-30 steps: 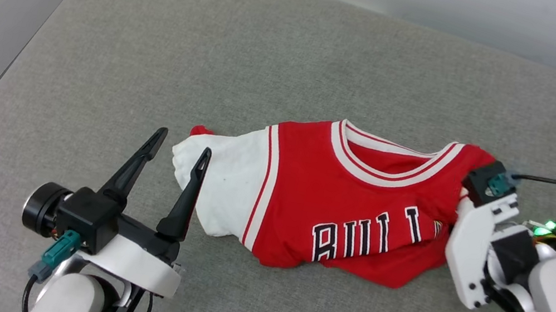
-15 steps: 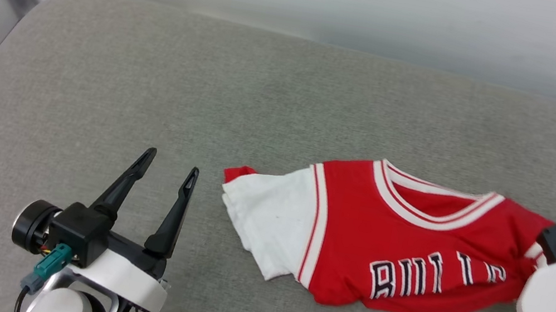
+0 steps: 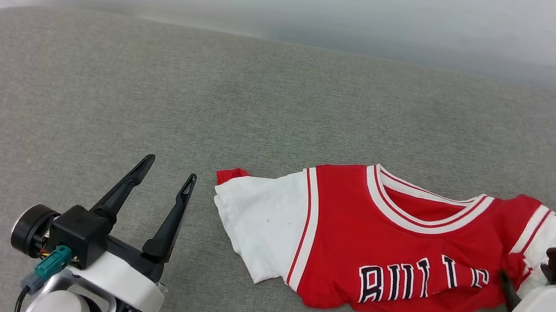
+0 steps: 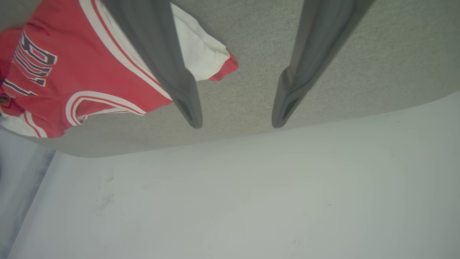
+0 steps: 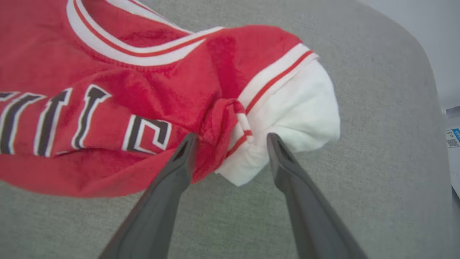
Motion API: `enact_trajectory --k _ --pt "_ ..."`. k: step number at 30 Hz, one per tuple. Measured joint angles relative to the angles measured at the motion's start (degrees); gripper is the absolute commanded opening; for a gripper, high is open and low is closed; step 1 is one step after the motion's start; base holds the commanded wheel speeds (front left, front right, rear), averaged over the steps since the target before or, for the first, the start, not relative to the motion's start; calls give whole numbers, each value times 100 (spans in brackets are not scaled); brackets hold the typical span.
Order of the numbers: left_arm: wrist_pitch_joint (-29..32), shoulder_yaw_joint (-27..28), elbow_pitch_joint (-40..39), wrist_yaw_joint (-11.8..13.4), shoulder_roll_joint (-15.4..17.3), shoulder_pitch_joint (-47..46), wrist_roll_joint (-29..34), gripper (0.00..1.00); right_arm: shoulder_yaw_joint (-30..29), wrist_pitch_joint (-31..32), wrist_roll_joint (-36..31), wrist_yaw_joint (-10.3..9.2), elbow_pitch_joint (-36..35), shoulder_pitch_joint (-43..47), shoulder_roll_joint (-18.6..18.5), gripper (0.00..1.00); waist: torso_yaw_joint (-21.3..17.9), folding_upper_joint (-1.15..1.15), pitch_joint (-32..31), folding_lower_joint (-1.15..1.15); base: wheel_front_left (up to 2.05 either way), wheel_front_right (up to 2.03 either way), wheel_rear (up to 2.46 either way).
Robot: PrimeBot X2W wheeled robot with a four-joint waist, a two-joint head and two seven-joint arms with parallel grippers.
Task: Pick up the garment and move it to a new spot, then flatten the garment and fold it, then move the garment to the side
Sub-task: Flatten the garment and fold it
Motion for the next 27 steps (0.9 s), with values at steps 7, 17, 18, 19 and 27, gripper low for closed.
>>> enact_trajectory --k 7,17,18,19,27 --pt "1 66 -29 2 14 22 -93 100 -290 -1133 113 0 -453 15 287 100 -225 0 -84 0 0 0 0" --pt "1 167 -143 -25 30 71 -270 100 -847 -2970 120 0 -999 375 1217 100 -602 0 -106 0 0 0 0" --pt "21 157 -140 -27 44 69 -335 100 -877 -3111 89 0 -1022 383 1294 100 -645 0 -98 0 0 0 0" --pt "87 120 -153 -34 70 53 -393 100 -916 -3230 65 0 -1045 384 1362 100 -689 0 -87 0 0 0 0" --pt "2037 -664 -156 -103 767 -1063 -1145 100 -1076 -3570 -145 0 -1120 280 1584 100 -967 0 159 0 0 0 0"
